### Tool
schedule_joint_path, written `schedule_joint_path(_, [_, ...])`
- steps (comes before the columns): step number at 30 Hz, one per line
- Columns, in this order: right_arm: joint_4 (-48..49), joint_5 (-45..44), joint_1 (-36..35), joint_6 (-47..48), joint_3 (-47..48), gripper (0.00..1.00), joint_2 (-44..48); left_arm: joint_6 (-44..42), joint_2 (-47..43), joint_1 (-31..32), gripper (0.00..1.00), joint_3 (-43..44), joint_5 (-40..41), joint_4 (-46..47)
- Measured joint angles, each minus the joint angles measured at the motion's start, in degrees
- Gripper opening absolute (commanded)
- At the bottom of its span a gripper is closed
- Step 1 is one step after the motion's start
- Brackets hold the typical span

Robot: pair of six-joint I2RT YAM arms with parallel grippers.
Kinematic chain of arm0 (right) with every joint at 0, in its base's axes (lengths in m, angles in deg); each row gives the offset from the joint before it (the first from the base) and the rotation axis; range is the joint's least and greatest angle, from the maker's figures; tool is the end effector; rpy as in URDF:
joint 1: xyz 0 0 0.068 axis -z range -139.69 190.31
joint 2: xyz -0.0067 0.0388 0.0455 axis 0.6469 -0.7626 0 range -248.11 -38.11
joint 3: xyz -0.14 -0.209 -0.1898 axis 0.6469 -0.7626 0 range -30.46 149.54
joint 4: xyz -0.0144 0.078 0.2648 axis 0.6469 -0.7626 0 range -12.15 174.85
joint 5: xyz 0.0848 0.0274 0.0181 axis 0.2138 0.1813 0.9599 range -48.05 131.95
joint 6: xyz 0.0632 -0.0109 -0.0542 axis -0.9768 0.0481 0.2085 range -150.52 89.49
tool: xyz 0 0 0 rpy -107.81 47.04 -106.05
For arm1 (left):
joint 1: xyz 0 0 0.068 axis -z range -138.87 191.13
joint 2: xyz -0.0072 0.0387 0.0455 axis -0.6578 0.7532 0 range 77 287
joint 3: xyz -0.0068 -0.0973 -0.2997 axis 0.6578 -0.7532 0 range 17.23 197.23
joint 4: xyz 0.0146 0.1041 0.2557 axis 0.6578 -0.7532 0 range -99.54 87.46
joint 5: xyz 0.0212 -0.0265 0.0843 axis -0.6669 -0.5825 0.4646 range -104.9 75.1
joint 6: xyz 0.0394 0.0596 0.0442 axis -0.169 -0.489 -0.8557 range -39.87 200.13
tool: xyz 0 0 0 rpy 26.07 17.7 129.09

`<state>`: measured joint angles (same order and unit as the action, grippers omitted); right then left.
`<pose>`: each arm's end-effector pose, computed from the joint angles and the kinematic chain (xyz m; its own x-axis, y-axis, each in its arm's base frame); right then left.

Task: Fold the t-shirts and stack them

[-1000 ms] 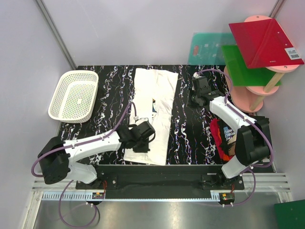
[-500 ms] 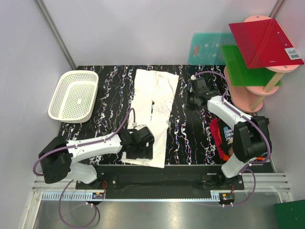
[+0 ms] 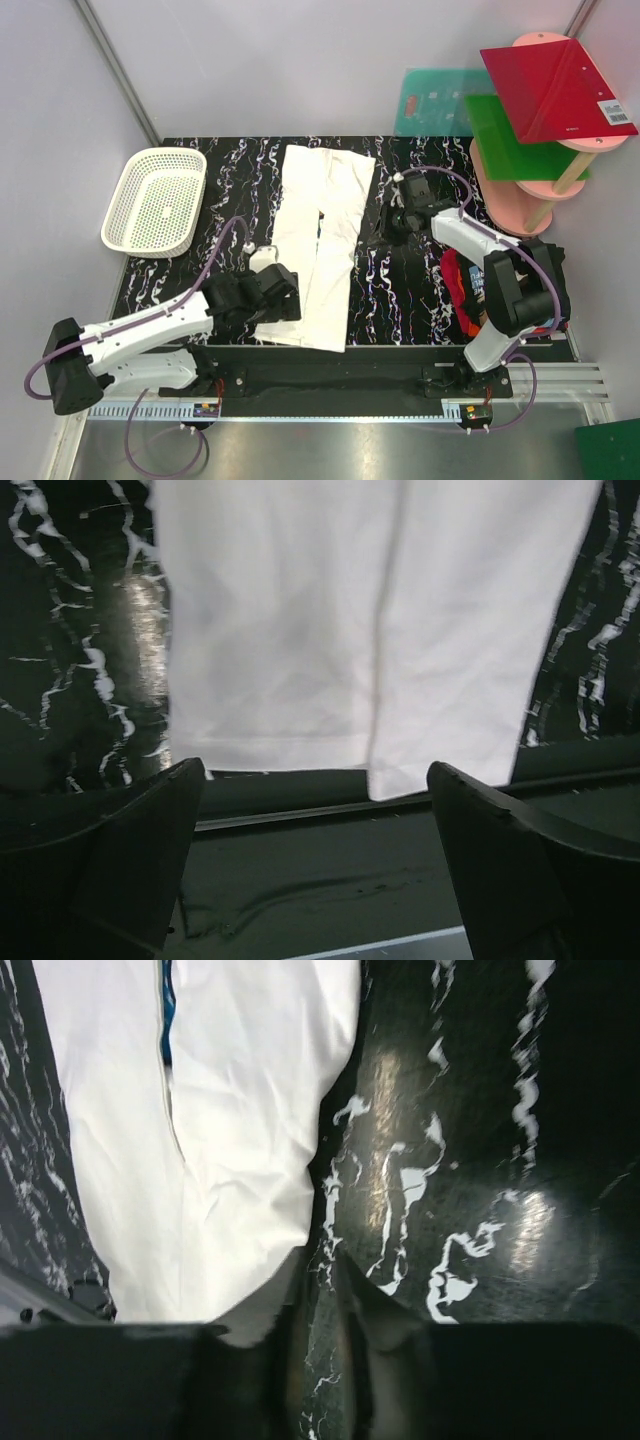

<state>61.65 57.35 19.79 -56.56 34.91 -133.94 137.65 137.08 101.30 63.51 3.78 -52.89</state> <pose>0.3607 0.1558 0.2221 -0.8908 0.1187 -0.4385 -0.1046 0.8857 0.4523 0.1185 -0.1591 0.2468 -0.8751 -0.0804 -0.4773 0.0264 0.9767 -0.2130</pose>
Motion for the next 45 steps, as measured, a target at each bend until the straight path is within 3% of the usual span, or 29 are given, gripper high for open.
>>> schedule_joint_path(2, [1.77,3.85,-0.11,-1.90,-3.56,0.52,0.13,0.48,-0.20,-1.57,0.99,-1.18,0.83,-1.27])
schedule_joint_path(5, [4.50,8.33,-0.85,-4.76,-10.95,0.60,1.86,0.55,-2.34,-5.31,0.99,-6.64,0.33,-1.01])
schedule_joint_path(10, [6.19,11.19,-5.40,-9.16,-20.04,0.60,8.22,-1.81,-5.35,-16.72,0.99,-14.49,-3.72,-0.22])
schedule_joint_path(15, [9.62,11.30,-12.96,-13.75,-24.24,0.60,12.59,-3.82,-2.60,-20.52,0.99,-14.64,-6.54,2.01])
schedule_joint_path(24, [11.65,11.30,-16.70,-20.09,-33.07,0.59,15.61,-5.84,5.01,-21.33,0.98,-15.02,-10.78,8.24])
schedule_joint_path(35, [11.67,12.83,-20.11,-24.94,-38.88,0.59,21.33,-6.99,4.46,-21.49,0.92,-15.26,-12.81,9.92])
schedule_joint_path(42, [22.21,16.59,-25.73,-30.27,-41.59,0.58,16.13,-6.95,2.86,-21.51,0.88,-16.44,-14.43,12.35])
schedule_joint_path(45, [27.21,19.19,-28.09,-32.44,-41.92,0.57,11.76,-6.95,3.04,-21.49,0.81,-16.59,-15.34,14.12])
